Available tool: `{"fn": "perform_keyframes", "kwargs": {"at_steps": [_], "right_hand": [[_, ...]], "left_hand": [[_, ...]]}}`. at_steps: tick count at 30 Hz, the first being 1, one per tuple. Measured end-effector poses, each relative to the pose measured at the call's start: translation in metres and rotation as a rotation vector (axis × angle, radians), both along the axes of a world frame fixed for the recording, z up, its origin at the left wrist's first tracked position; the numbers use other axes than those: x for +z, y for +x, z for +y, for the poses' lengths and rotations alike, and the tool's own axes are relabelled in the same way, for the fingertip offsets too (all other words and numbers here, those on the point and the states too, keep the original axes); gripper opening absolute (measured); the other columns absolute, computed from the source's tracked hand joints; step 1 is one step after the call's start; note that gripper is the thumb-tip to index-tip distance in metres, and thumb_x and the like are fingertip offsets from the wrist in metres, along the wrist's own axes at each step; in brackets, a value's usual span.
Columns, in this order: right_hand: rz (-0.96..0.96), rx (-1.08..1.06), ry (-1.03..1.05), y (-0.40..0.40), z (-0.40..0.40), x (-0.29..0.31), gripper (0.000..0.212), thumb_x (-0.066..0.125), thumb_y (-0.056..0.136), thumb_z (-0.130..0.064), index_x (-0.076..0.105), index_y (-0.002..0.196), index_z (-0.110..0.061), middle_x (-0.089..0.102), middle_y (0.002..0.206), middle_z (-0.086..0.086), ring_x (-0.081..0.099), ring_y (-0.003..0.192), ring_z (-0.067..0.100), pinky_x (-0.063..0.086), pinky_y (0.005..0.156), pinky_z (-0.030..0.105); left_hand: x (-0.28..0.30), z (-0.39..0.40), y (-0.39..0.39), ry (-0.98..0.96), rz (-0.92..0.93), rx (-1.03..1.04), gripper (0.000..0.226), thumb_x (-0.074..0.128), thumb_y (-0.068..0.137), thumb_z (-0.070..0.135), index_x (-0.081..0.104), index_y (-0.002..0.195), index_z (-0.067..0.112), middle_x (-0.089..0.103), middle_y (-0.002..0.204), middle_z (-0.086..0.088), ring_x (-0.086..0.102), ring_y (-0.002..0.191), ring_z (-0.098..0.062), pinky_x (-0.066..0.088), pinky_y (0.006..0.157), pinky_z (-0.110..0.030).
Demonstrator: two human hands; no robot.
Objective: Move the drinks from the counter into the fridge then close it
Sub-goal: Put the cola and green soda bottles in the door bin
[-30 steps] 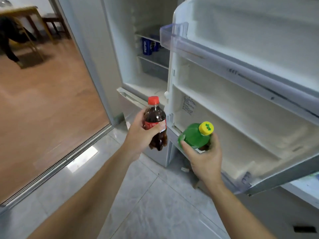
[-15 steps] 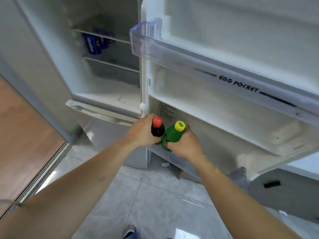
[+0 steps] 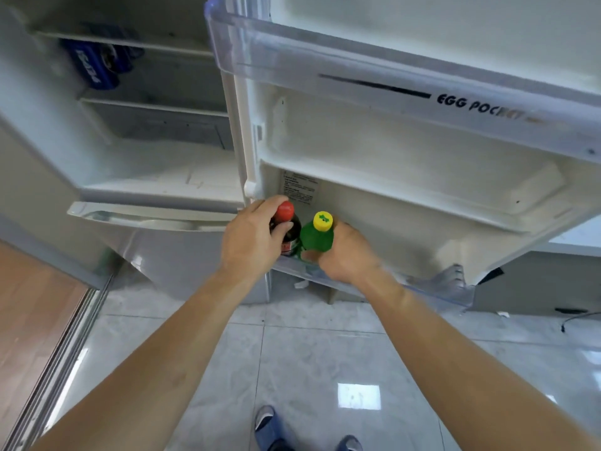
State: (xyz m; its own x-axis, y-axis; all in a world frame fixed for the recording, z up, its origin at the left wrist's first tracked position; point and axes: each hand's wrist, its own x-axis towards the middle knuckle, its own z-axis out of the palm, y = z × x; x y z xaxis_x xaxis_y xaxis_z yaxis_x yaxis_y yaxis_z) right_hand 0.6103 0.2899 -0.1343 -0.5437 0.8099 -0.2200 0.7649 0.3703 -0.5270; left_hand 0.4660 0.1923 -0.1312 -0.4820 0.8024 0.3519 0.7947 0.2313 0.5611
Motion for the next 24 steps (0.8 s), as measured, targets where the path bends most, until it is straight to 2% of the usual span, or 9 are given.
{"fn": "perform_keyframes", "kwargs": {"at_steps": [3,5,8,11,14,19,22,24], "right_hand": [[-0.003,-0.009,0.069,0.006,-0.008,-0.001,0.075,0.081,0.077,-0.042,0.044,0.139,-0.021,0.065,0.121,0.009,0.064,0.108,0.031,0.05,0.085,0.034],[0.07,-0.012,0.142,0.015,-0.017,0.001,0.084,0.079,0.078,-0.044,0.037,0.147,-0.02,0.06,0.129,0.01,0.061,0.113,0.032,0.048,0.09,0.035],[0.358,0.005,0.334,0.045,-0.035,0.003,0.07,0.079,0.079,-0.034,0.05,0.14,-0.013,0.062,0.125,0.01,0.062,0.107,0.03,0.049,0.086,0.033],[0.499,-0.033,0.427,0.096,-0.052,-0.001,0.05,0.071,0.085,-0.028,0.058,0.13,-0.009,0.065,0.12,0.007,0.059,0.109,0.024,0.046,0.091,0.031],[0.518,-0.162,0.415,0.163,-0.064,-0.012,0.041,0.069,0.088,-0.025,0.061,0.125,-0.011,0.066,0.119,0.002,0.06,0.108,0.021,0.049,0.092,0.032],[0.513,-0.4,0.341,0.285,-0.087,-0.036,0.036,0.072,0.087,-0.019,0.063,0.122,-0.013,0.065,0.112,-0.007,0.061,0.098,0.012,0.048,0.083,0.023],[0.512,-0.61,0.168,0.353,-0.107,-0.054,0.033,0.073,0.087,-0.018,0.062,0.118,-0.025,0.06,0.106,-0.022,0.063,0.091,0.006,0.046,0.079,0.018],[0.576,-0.782,0.036,0.393,-0.121,-0.065,0.029,0.072,0.088,-0.02,0.061,0.111,-0.035,0.064,0.104,-0.02,0.064,0.086,0.0,0.046,0.075,0.014]], "left_hand": [[0.0,-0.006,0.006,0.0,-0.077,-0.021,0.052,0.071,0.088,0.021,0.055,0.137,0.021,0.065,0.121,-0.007,0.062,0.104,-0.03,0.051,0.086,-0.04],[0.0,-0.013,0.015,0.045,-0.176,0.003,0.057,0.07,0.089,0.021,0.049,0.142,0.017,0.059,0.128,-0.01,0.056,0.115,-0.029,0.047,0.097,-0.04],[-0.003,-0.024,0.04,0.177,-0.226,0.11,0.053,0.068,0.091,0.026,0.05,0.139,0.012,0.054,0.13,-0.01,0.047,0.124,-0.025,0.04,0.104,-0.036],[-0.008,-0.03,0.084,0.323,-0.29,0.119,0.047,0.065,0.092,0.021,0.051,0.136,0.01,0.049,0.128,0.0,0.049,0.124,-0.023,0.042,0.106,-0.046],[-0.015,-0.029,0.145,0.323,-0.392,0.052,0.045,0.064,0.093,0.014,0.05,0.135,0.01,0.046,0.128,0.004,0.051,0.123,-0.023,0.046,0.102,-0.048],[-0.03,-0.03,0.248,0.206,-0.549,-0.07,0.042,0.062,0.093,0.016,0.051,0.133,0.022,0.052,0.126,0.01,0.053,0.116,-0.005,0.048,0.09,-0.022],[-0.043,-0.031,0.303,0.09,-0.701,-0.131,0.035,0.063,0.093,0.017,0.054,0.124,0.031,0.06,0.112,0.01,0.06,0.099,-0.001,0.049,0.078,-0.013],[-0.054,-0.03,0.336,-0.011,-0.83,-0.135,0.027,0.064,0.093,0.017,0.058,0.112,0.035,0.066,0.098,0.006,0.061,0.081,0.0,0.048,0.071,-0.011]]}}
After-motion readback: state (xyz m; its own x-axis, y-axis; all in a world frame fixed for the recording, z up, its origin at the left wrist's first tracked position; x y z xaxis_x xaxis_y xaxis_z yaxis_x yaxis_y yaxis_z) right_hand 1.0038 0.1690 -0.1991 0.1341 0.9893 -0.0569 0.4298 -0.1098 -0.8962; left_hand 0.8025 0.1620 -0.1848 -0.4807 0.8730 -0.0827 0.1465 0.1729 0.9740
